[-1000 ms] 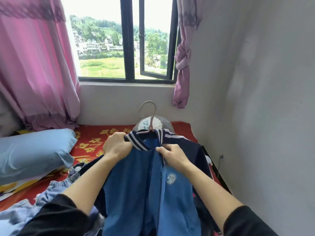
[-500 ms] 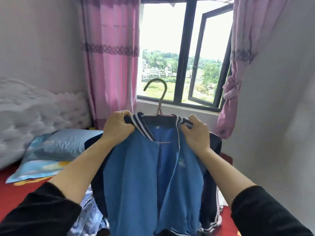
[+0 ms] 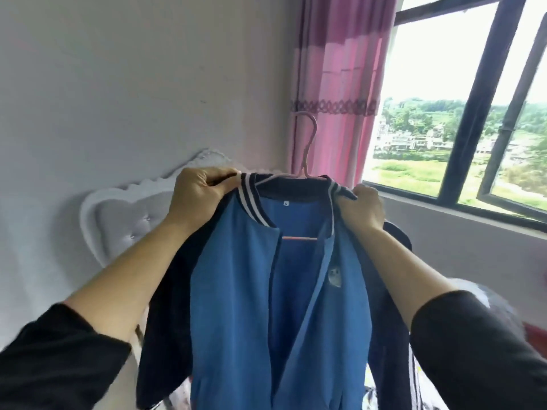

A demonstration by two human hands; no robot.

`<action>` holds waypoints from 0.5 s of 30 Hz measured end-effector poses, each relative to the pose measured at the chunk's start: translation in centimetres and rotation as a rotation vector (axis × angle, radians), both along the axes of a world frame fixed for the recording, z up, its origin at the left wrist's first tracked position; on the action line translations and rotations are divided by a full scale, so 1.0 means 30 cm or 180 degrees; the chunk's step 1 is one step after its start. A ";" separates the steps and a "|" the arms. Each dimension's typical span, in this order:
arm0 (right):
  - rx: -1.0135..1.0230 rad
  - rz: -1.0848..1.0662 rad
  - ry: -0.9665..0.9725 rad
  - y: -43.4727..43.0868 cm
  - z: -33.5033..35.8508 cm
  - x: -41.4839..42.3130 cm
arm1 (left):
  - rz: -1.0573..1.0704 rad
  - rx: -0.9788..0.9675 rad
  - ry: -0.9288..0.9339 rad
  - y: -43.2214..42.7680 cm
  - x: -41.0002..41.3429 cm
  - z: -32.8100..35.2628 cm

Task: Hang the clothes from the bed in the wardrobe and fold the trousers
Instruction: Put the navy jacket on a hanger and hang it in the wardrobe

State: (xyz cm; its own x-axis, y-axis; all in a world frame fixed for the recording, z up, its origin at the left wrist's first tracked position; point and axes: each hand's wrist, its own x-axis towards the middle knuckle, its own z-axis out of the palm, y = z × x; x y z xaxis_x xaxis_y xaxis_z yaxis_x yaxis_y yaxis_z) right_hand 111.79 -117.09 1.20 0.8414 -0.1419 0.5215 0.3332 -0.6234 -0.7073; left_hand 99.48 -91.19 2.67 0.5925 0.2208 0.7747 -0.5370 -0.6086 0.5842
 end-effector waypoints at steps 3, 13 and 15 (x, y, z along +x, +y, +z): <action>0.0101 0.0281 -0.0146 0.208 0.036 -0.018 | -0.0147 0.0168 0.0372 0.170 -0.116 -0.015; -0.0201 0.1755 -0.0293 1.022 0.004 -0.287 | 0.2096 0.0248 0.0626 0.863 -0.480 -0.127; -0.0624 0.2134 -0.0528 1.196 -0.023 -0.352 | 0.2427 0.0243 0.0464 1.006 -0.573 -0.148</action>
